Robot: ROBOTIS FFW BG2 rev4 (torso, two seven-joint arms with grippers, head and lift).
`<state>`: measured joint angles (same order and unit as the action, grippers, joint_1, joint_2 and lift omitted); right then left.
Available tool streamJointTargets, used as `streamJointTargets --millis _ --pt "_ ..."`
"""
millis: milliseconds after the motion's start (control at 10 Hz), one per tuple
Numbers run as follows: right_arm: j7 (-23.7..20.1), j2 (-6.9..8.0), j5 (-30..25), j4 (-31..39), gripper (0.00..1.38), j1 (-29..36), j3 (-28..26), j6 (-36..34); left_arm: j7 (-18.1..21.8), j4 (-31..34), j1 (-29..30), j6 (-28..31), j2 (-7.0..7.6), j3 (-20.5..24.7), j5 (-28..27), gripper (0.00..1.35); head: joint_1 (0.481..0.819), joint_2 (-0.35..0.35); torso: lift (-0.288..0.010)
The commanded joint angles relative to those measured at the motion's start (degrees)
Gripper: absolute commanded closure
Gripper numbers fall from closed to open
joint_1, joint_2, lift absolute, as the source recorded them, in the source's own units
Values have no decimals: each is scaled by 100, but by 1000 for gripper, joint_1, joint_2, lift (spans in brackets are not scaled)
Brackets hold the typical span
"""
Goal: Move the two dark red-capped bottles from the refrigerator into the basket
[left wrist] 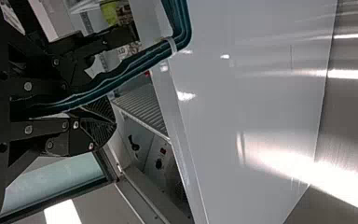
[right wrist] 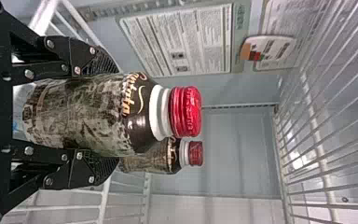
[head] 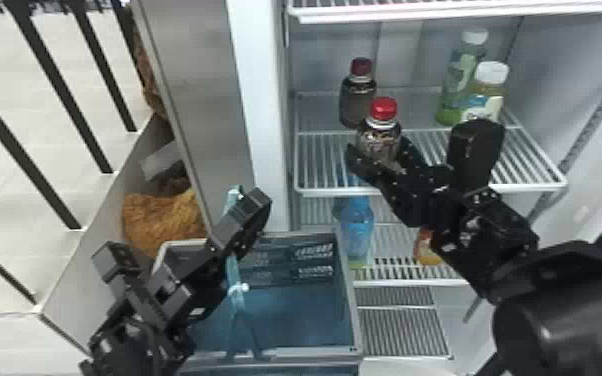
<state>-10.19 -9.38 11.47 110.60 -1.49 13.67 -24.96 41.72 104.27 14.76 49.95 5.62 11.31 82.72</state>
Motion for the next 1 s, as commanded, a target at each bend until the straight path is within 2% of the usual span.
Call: streamJointTargets --millis 0,200,500,900 --pt "-9 -64 132 478 1283 303 -42 -133 3 0 0 -3 0 0 0 1197 695 53 -34" --pt "-53 -152 327 1153 1283 739 -122 -456 3 0 14 -17 0 0 11 1197 695 57 -34" --pt "-211 -249 692 1757 1283 1288 -122 -822 3 0 0 -31 -9 -11 23 1199 695 74 -34" --pt "-483 -258 1115 1968 1283 1597 -19 -1244 3 0 0 -31 -9 -23 34 1197 695 115 -34"
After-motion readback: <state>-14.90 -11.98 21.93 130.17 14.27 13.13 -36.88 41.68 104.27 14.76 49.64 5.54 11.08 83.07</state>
